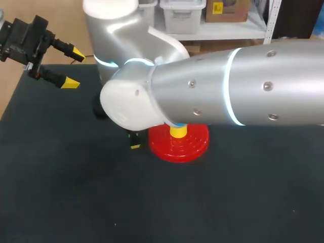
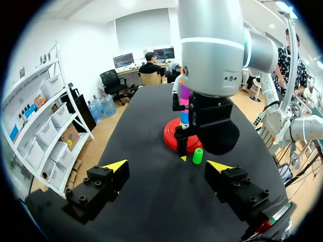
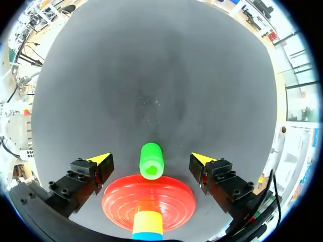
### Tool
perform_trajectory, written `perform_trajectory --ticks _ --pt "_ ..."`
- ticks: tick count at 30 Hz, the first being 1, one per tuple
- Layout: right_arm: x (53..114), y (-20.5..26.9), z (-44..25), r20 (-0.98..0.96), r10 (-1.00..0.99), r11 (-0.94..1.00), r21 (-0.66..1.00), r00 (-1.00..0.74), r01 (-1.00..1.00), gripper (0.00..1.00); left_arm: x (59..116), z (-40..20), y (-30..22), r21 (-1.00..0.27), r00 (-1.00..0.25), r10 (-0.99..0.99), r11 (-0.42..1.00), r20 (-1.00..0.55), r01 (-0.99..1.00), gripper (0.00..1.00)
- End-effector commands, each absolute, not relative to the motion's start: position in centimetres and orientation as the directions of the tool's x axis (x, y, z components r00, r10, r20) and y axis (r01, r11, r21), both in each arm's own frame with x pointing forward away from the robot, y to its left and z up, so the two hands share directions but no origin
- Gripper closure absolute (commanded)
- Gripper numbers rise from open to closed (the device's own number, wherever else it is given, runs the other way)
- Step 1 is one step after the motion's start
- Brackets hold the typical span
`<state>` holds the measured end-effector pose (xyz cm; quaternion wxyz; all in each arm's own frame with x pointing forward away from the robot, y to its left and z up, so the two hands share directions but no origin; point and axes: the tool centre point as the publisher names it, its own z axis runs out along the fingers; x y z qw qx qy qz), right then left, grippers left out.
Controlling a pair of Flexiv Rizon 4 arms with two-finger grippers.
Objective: Pick up and stack the cylinders on the red base in this order: pink,purple,orange,green
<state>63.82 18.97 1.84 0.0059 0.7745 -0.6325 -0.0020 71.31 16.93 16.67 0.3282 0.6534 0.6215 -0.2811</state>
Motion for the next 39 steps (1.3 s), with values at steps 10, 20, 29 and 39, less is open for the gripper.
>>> perform_trajectory --ticks 10,20,29,39 --pt "63.89 18.84 1.64 0.002 -0.982 -0.19 0.025 0.19 -0.982 0.0 71.36 16.61 16.97 0.08 0.07 0.628 -0.013 -0.775 0.997 0.0" --pt "63.75 19.05 1.77 0.002 -0.981 -0.192 0.022 0.192 -0.981 0.0 71.36 16.61 16.97 0.08 0.07 0.628 -0.013 -0.775 0.997 0.0" --pt "63.62 18.67 1.55 0.021 -0.979 -0.2 0.024 0.2 -0.98 1.0 71.36 16.61 16.97 0.08 0.07 0.628 -0.013 -0.775 0.997 0.0" --pt "63.62 18.44 1.6 0.025 -0.98 -0.196 0.026 0.197 -0.98 1.0 71.36 16.61 16.97 0.08 0.07 0.628 -0.013 -0.775 0.997 0.0"
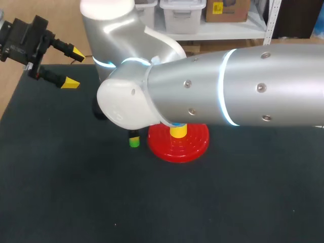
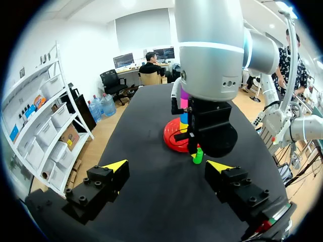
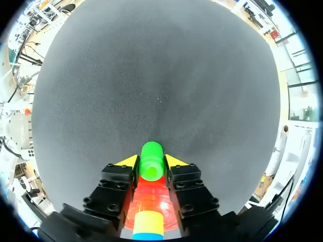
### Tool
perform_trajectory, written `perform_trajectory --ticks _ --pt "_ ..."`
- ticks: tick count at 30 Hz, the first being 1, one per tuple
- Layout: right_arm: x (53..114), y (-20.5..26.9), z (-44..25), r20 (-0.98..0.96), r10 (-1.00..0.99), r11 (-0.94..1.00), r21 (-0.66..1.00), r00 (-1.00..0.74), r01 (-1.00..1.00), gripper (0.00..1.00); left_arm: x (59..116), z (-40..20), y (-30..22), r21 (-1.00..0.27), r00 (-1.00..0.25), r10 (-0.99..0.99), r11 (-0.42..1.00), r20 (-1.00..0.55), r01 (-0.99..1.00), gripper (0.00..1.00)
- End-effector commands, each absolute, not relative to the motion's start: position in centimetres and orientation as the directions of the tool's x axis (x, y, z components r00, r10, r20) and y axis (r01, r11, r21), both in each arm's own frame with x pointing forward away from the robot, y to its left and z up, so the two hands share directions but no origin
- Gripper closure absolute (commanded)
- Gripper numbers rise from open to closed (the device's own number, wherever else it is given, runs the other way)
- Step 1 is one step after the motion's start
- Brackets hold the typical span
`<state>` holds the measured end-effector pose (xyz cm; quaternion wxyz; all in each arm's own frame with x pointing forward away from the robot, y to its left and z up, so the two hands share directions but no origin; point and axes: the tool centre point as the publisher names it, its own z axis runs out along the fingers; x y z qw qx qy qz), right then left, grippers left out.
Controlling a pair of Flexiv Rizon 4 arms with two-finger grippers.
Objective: Pick up and stack the cylinders on the red base in this order: pink,purple,orange,green
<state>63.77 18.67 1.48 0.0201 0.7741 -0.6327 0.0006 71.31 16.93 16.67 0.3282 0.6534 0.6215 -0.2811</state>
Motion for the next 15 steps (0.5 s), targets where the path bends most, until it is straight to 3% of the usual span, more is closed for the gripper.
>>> perform_trajectory --ticks 1,8,15 --pt "63.6 18.4 1.6 0.025 -0.98 -0.195 0.025 0.196 -0.98 1.0 71.4 16.6 17.0 0.08 0.07 0.628 -0.013 -0.775 0.997 0.0" --pt "63.5 18.2 1.9 0.023 -0.981 -0.194 0.024 0.194 -0.981 1.0 71.4 16.6 17.0 0.08 0.07 0.628 -0.013 -0.775 0.997 0.0" --pt "64.2 17.5 6.7 0.0 -0.972 -0.233 -0.057 0.233 -0.971 1.0 71.4 16.6 17.0 0.08 0.07 0.628 -0.013 -0.775 0.997 0.0"
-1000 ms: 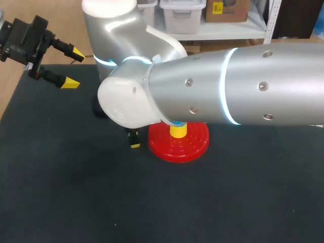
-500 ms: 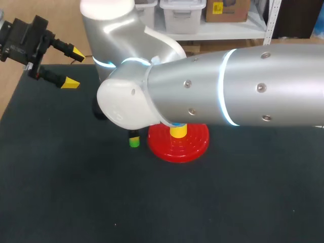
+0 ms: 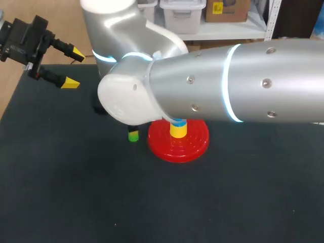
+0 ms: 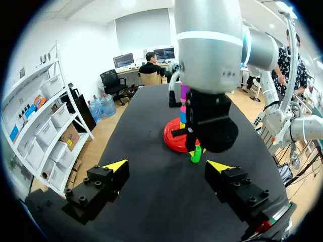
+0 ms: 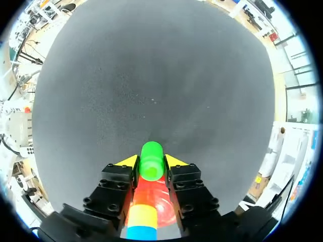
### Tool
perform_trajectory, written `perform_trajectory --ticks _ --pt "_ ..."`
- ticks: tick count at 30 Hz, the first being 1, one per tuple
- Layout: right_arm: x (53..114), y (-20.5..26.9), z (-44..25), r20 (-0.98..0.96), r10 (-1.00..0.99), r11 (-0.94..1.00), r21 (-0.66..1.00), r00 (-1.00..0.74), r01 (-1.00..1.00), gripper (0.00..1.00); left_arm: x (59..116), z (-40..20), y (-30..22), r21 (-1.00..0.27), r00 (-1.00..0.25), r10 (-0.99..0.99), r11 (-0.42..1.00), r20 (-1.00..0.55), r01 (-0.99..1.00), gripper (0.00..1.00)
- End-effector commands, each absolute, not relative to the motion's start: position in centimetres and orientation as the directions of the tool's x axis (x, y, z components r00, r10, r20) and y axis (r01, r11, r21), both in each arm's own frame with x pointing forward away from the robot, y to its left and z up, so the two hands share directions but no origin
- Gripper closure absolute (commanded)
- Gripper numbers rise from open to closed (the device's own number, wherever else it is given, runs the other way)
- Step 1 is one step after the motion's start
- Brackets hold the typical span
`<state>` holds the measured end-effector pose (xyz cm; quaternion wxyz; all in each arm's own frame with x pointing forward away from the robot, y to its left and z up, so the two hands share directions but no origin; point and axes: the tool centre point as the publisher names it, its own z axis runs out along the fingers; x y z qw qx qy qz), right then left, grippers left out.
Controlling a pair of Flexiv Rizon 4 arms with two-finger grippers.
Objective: Pick up and stack the cylinders on the red base in this order: pink,purple,orange,green
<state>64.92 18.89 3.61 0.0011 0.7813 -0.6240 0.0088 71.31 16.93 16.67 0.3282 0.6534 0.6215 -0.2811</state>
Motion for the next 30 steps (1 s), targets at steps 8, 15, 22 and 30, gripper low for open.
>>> perform_trajectory --ticks 8,15,22,30 --pt "65.0 16.3 14.3 -0.032 -0.966 -0.248 -0.147 0.255 -0.957 1.0 71.4 16.6 17.0 0.08 0.07 0.628 -0.013 -0.775 0.997 0.0" --pt "65.6 15.3 20.7 -0.075 -0.958 -0.257 -0.198 0.276 -0.946 1.0 71.4 16.6 17.0 0.08 0.07 0.628 -0.013 -0.775 0.997 0.0" --pt "66.1 14.2 26.4 -0.091 -0.945 -0.295 -0.19 0.316 -0.937 1.0 71.4 16.6 17.0 0.08 0.07 0.628 -0.013 -0.775 0.997 0.0" --pt "66.1 11.6 31.0 -0.059 -0.934 -0.345 -0.099 0.351 -0.933 1.0 71.4 16.6 17.0 0.08 0.07 0.628 -0.013 -0.775 0.997 0.0"
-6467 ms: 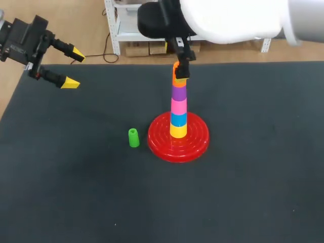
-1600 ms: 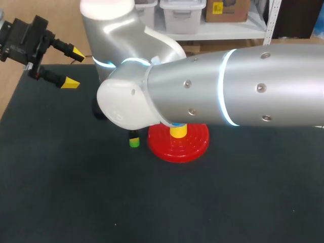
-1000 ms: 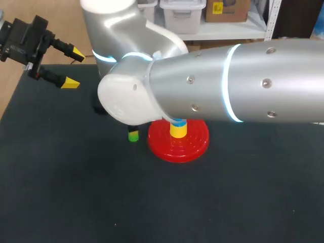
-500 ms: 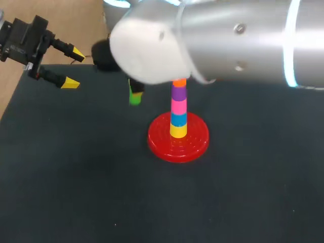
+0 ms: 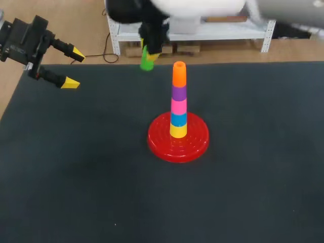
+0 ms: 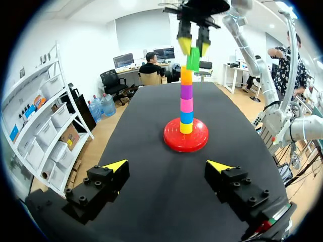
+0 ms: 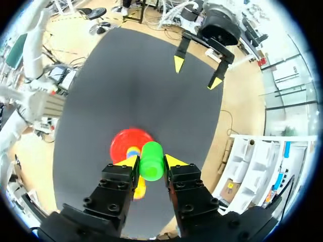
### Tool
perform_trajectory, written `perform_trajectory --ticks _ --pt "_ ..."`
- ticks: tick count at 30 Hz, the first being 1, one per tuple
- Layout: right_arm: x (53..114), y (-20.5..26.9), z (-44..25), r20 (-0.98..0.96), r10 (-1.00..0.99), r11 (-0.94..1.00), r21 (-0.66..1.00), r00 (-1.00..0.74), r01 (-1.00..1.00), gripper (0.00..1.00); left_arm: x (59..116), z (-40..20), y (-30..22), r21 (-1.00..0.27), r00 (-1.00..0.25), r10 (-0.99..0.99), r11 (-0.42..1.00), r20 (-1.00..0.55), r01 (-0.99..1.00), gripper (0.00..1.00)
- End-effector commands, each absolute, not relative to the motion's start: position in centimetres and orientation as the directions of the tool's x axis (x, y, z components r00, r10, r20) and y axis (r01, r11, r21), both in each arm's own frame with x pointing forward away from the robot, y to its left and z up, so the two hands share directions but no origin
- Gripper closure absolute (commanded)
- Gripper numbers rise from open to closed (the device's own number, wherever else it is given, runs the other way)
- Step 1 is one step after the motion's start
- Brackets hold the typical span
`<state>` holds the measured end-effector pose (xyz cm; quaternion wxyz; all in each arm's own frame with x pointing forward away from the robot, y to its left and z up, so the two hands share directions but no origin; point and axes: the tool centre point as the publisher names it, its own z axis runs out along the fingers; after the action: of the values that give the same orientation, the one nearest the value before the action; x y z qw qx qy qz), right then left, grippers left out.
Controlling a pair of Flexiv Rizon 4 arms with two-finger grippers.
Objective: Pick up and stack the cylinders on the red base in this order: pink,purple,orange,green
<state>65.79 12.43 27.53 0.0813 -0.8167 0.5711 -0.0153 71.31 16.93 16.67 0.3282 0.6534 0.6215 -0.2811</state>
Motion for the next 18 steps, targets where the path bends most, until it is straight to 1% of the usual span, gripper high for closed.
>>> perform_trajectory --ticks 1,7,18 --pt "66.2 11.2 31.4 -0.051 -0.938 -0.334 -0.115 0.342 -0.935 1.0 71.4 16.6 17.0 0.08 0.07 0.628 -0.013 -0.775 0.997 0.0" --pt "66.2 9.5 32.5 -0.038 -0.947 -0.311 -0.122 0.318 -0.942 1.0 71.4 16.6 17.0 0.08 0.07 0.628 -0.013 -0.775 0.997 0.0" --pt "65.0 7.6 30.2 -0.016 -0.951 -0.307 -0.043 0.308 -0.951 1.0 71.4 16.6 17.0 0.08 0.07 0.628 -0.013 -0.775 0.997 0.0"
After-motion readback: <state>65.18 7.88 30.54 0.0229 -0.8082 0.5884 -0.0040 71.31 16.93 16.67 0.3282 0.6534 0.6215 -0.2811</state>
